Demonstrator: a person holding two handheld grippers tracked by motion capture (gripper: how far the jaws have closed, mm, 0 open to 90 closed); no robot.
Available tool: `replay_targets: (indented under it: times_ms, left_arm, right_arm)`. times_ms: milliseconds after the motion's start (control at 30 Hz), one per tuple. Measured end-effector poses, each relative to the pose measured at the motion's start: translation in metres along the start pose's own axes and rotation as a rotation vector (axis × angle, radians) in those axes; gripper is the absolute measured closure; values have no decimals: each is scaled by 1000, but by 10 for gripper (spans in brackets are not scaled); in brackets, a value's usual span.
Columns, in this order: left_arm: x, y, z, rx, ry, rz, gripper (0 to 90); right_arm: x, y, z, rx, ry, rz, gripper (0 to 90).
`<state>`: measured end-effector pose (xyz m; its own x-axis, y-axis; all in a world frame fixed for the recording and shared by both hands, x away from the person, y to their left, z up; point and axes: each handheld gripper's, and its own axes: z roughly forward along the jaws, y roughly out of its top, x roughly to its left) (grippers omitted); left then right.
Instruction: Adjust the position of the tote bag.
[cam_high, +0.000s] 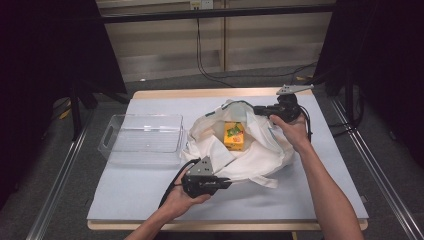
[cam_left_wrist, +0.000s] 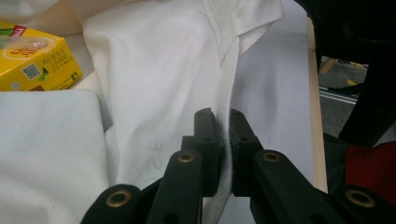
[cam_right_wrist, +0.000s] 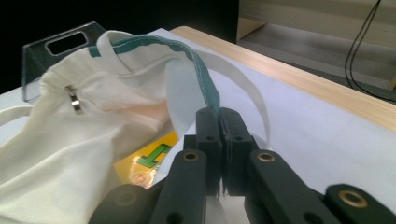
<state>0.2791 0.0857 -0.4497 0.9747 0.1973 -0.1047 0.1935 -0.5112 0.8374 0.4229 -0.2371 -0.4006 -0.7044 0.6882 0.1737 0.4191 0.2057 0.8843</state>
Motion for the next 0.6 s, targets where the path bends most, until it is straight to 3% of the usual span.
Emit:
replay_targets:
  times_ms: [300, 500, 600]
  left_arm:
    - [-1, 2, 1, 10, -7, -12, 851]
    - [0, 8, -2, 20, -21, 0, 853]
    - [-1, 12, -4, 12, -32, 0, 857]
  right_arm:
    - [-18, -7, 8, 70, -76, 18, 871]
    - [-24, -8, 10, 70, -96, 10, 872]
    - [-32, -6, 12, 97, -119, 10, 872]
